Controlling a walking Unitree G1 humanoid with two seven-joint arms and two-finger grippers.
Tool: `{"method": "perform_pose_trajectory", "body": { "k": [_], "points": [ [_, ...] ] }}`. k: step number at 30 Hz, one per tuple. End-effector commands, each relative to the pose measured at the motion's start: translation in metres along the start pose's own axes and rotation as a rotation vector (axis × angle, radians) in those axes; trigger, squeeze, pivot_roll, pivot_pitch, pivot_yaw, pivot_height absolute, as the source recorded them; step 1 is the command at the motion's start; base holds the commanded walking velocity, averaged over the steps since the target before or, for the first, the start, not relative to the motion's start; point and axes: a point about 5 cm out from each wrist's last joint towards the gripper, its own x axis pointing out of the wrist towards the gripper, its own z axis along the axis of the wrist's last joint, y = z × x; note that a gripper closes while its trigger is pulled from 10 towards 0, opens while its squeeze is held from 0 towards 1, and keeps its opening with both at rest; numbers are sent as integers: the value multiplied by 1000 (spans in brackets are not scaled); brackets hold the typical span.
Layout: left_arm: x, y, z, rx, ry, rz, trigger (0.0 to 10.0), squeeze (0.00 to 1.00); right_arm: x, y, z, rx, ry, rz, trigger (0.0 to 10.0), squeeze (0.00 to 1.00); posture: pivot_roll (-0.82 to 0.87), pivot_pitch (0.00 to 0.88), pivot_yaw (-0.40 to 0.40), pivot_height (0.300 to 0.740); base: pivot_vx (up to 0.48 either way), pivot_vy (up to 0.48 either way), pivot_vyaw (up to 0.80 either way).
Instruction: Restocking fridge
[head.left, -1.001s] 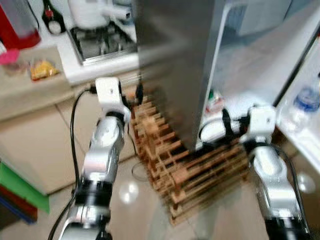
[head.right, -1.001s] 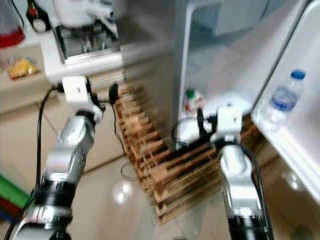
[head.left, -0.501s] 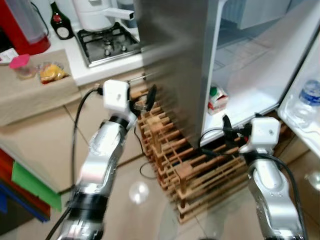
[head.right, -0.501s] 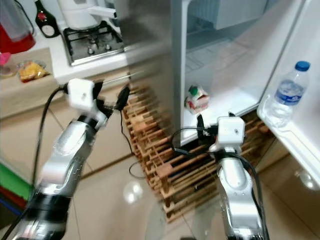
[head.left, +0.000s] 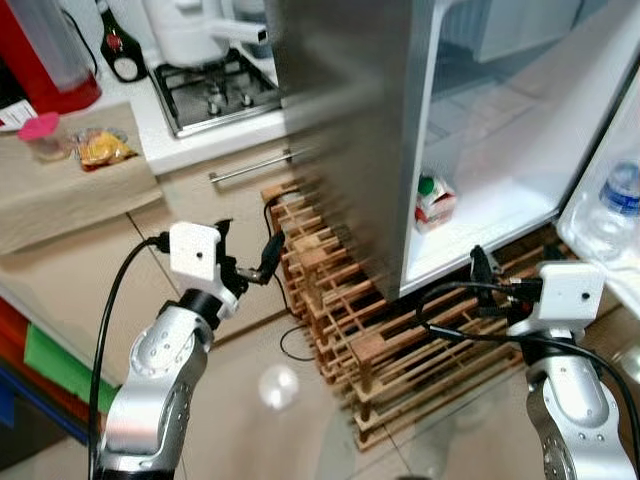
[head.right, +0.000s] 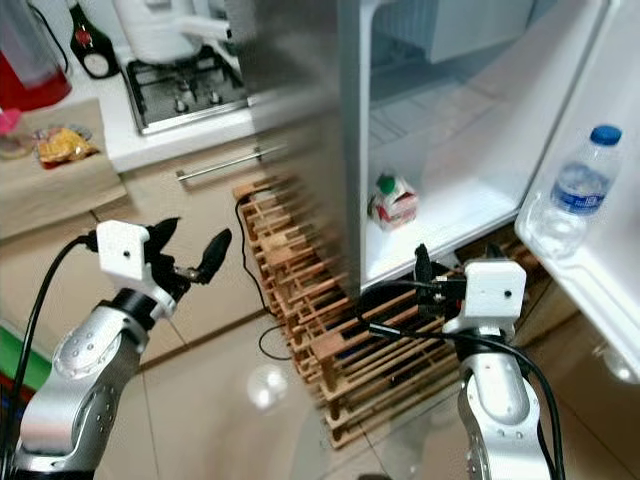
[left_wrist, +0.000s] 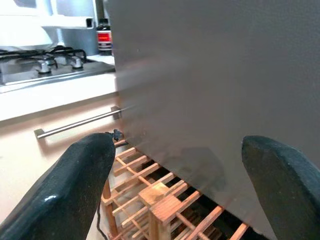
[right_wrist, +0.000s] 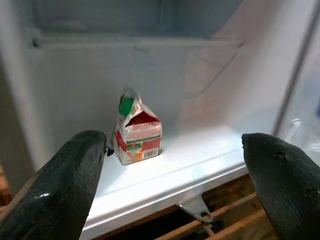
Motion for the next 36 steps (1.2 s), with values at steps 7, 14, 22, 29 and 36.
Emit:
{"method": "perform_pose_trajectory", "body": {
  "k": [7, 14, 22, 29, 36],
  "points": [
    [5, 7, -9, -125, 58, 78, 10000, 0, 9, 2, -1, -53, 21, 47, 10000, 0, -202, 0, 112, 740, 34, -417, 713],
    [3, 26, -39, -199, 191, 226, 10000, 0, 14, 1, -1, -57, 30, 80, 10000, 0, -199, 0, 41, 740, 35, -58, 0],
    [9, 12, -24, -131, 93, 144, 10000, 0, 25, -6, 0, -56, 47, 93, 10000, 0, -180, 0, -3, 740, 0, 0, 0],
    [12, -2, -9, -129, 25, 12, 10000, 0, 26, -5, -5, -31, 53, 64, 10000, 0, -176, 0, 39, 740, 288, -291, 0],
    [15, -3, -6, -112, 14, -5, 10000, 0, 16, -9, -15, -49, 87, 8, 10000, 0, -183, 0, 58, 740, 337, -337, 0]
  ]
}}
